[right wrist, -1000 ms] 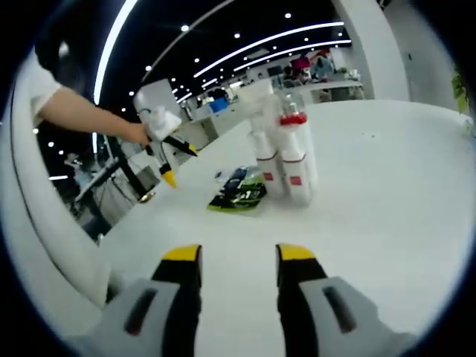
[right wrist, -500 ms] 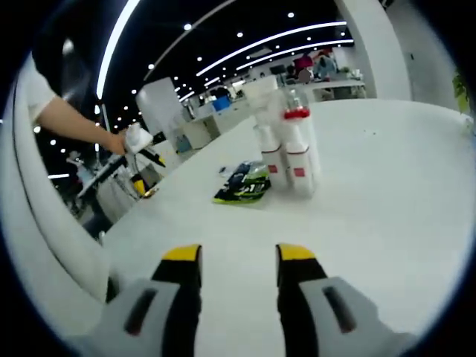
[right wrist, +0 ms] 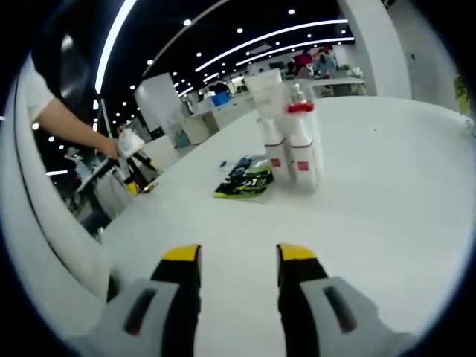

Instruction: Arrange the skincare products in the storage area until every visible bottle or jar stands upright without overlapping.

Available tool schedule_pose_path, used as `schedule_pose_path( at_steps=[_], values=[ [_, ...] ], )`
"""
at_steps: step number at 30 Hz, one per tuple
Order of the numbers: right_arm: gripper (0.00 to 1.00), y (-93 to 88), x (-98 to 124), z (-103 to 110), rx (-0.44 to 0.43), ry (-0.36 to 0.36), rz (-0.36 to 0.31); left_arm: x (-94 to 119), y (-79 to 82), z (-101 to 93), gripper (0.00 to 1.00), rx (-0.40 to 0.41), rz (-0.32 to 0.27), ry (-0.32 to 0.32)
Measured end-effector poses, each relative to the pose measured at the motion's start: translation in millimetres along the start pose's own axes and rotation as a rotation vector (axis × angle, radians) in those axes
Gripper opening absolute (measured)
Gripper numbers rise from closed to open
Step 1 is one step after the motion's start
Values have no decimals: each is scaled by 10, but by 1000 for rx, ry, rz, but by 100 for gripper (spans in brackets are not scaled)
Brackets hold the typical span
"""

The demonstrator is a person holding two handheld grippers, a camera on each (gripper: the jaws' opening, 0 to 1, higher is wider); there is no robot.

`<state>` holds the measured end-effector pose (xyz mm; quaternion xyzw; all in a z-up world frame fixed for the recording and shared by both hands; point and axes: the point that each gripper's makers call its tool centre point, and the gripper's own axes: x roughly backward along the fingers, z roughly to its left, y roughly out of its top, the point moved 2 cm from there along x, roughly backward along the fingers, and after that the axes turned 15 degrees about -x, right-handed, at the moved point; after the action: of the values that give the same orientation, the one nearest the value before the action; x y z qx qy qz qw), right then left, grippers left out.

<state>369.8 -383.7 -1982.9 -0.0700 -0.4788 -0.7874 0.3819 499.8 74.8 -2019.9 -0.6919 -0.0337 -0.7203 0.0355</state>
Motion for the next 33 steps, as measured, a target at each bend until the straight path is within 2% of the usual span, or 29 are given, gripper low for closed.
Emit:
schedule_pose_path(
  at_steps=[5,12,15,19,27,33],
  values=[
    [39,-3,-23,19,2,-5,7,-62,-7,8,91,-36,6,-14],
    [39,-20,-25,8,1,-22,15,-99,-90,81,86,-27,0,-20],
    [39,-21,-24,-9,-1,-31,19,-118,-64,100,84,-50,-14,-21],
    [39,-30,-34,-10,2,-36,28,-145,-73,106,77,-57,-12,-32],
    [38,-42,-61,-8,5,-39,43,-202,-230,90,69,-125,51,-54],
    [38,-47,-83,-1,5,-38,52,-192,-236,145,65,-122,29,-49]
  ],
)
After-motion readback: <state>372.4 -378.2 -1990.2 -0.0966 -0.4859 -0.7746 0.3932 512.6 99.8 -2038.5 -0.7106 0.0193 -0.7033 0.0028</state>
